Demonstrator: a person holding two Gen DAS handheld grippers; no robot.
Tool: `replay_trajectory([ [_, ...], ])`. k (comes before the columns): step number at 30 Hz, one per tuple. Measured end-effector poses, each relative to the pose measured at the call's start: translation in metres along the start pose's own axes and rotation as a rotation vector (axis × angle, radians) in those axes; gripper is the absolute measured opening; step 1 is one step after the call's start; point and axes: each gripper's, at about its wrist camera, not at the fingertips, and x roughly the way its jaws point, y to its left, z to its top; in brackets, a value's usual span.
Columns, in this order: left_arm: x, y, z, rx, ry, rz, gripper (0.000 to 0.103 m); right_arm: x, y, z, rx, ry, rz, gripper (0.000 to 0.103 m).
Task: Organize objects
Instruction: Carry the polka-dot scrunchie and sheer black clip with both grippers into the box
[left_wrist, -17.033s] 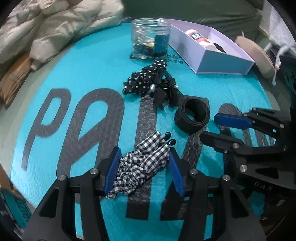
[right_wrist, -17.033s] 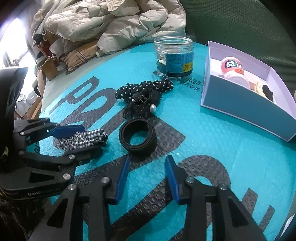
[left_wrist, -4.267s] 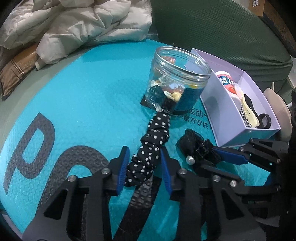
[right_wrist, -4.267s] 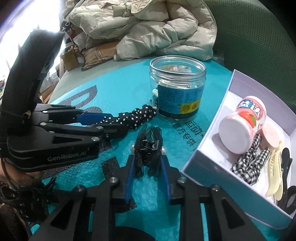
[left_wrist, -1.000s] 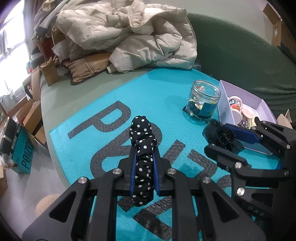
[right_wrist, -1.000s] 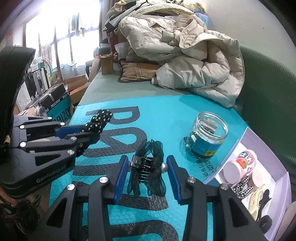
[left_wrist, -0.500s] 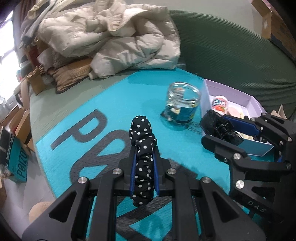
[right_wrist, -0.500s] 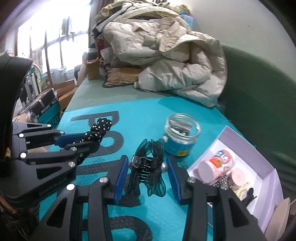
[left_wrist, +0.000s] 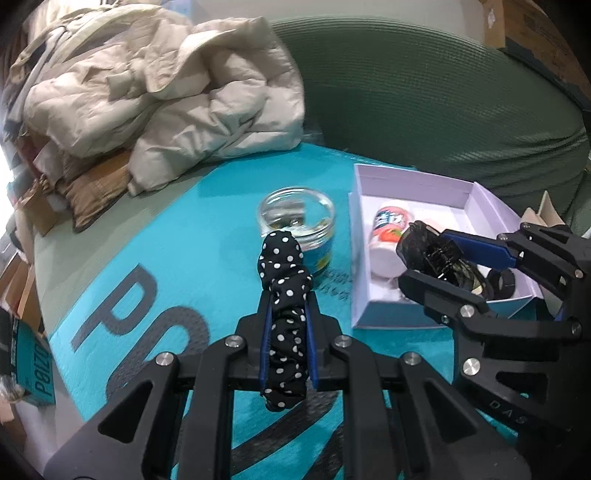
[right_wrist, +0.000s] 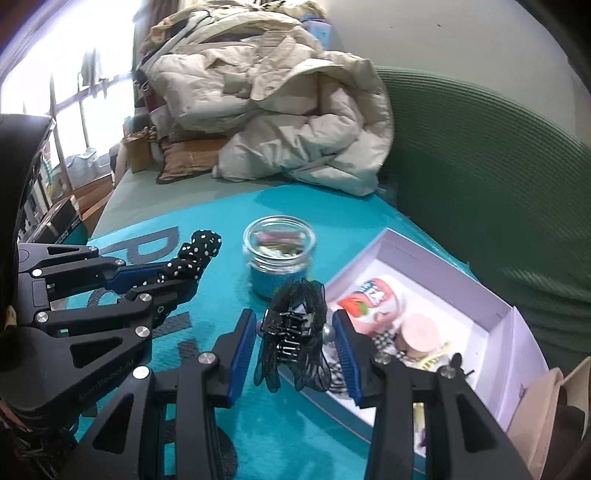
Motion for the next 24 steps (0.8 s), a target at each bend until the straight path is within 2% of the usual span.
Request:
replay_trajectory([
  [14, 0.017, -0.048, 0.023, 0.091, -0.002, -0.066, 0.015, -0.012, -0.037, -0.003, 0.018, 0.005, -0.122, 0.043],
  [24, 0.034, -0.086, 0.039, 0.156, 0.012, -0.112, 0.015, -0.015, -0.077, -0.014, 0.086, 0.036, -0.202, 0.043],
])
